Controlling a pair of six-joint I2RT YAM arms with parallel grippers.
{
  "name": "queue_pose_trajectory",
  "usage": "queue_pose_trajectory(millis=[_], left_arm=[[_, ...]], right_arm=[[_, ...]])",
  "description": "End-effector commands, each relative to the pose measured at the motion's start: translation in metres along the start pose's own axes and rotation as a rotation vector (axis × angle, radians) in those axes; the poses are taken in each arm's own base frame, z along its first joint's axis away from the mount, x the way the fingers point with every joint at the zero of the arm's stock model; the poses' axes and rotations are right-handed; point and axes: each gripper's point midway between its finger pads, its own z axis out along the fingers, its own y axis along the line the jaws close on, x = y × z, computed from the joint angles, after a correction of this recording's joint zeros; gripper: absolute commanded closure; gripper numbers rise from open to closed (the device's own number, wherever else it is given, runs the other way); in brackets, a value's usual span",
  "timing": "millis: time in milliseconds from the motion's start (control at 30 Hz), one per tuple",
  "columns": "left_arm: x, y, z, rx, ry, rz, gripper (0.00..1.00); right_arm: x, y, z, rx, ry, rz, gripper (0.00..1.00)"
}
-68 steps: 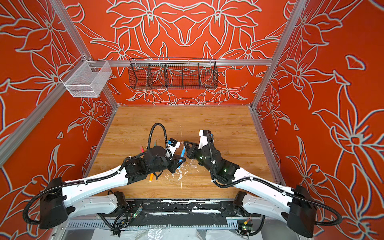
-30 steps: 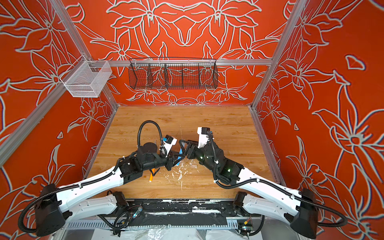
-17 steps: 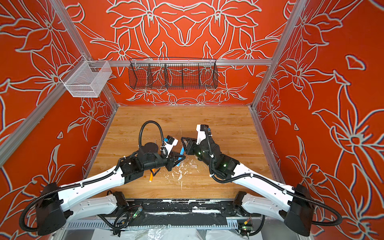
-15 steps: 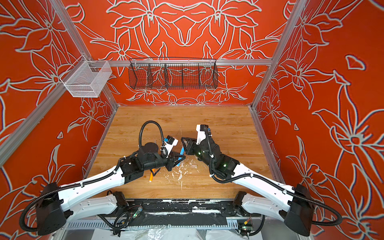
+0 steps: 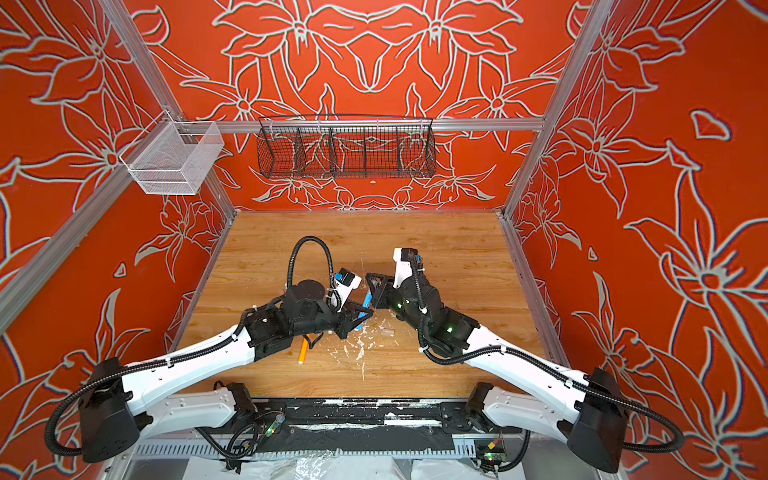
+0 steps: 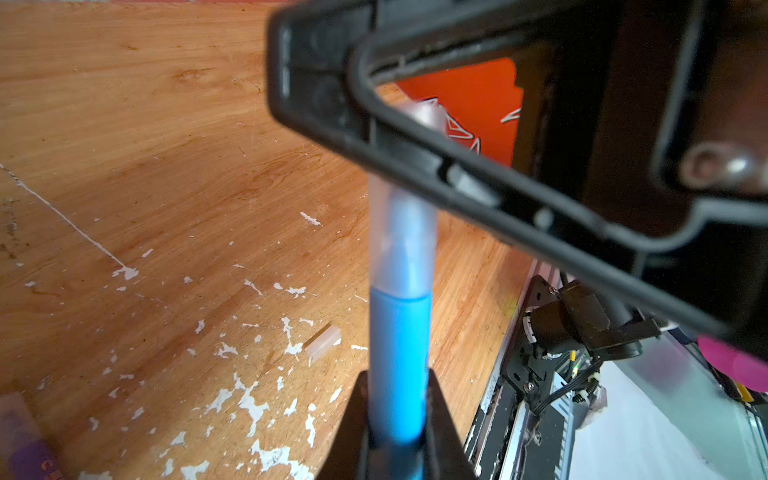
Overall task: Insert the pens into the pen caps
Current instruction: 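Press the cap down onto the blue marker with the right gripper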
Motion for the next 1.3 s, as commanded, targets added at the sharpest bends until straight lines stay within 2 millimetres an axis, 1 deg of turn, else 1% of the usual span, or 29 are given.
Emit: queue_pose_trajectory(millis=[0,67,167,267,467,667,833,933,1033,1100,1167,1267], left_arm=[[-0.044,-0.005,-0.003,-0.027,-0.11,0.036,1.0],[-0.052,-0.005,0.0,-0.038,-0.12,0.028,1.0],[-0.064,-0.003,0.003,-0.06,-0.136,0.019,1.0],[-0.076,-0.001,0.002,-0.083,-0.164,0.016,1.0],[-0.1,0.002,0.0,-0.117,-0.242,0.036,1.0],[-0.126,0.0,-0.012,-0.141,-0.356,0.086,1.0],[-0.151,-0.008,-0.026,-0.15,-0.427,0.137,1.0],[-0.165,-0.004,-0.035,-0.192,-0.461,0.158,1.0],[-0.177,-0.001,-0.043,-0.201,-0.491,0.165,1.0],[-0.183,0.003,-0.047,-0.206,-0.503,0.162,1.0],[-0.184,0.004,-0.049,-0.198,-0.506,0.157,1.0],[-0.176,0.0,-0.047,-0.154,-0.49,0.165,1.0]], right_arm=[[0.02,-0.006,-0.005,-0.004,0.062,-0.03,0.99],[0.026,-0.006,-0.005,-0.014,0.073,-0.036,1.0],[0.034,-0.012,-0.004,-0.001,0.089,-0.029,1.0],[0.044,-0.015,-0.003,-0.015,0.096,-0.003,1.0],[0.063,-0.011,-0.001,-0.029,0.142,0.01,1.0],[0.084,-0.006,-0.003,-0.043,0.182,0.007,1.0],[0.103,-0.009,-0.002,-0.032,0.224,0.003,1.0],[0.111,-0.014,-0.001,-0.015,0.241,-0.003,1.0],[0.115,-0.015,-0.001,-0.013,0.248,0.0,1.0],[0.116,-0.014,-0.001,-0.018,0.25,-0.002,1.0],[0.117,-0.013,-0.001,-0.021,0.253,-0.006,1.0],[0.111,-0.011,-0.001,-0.016,0.238,-0.015,1.0]])
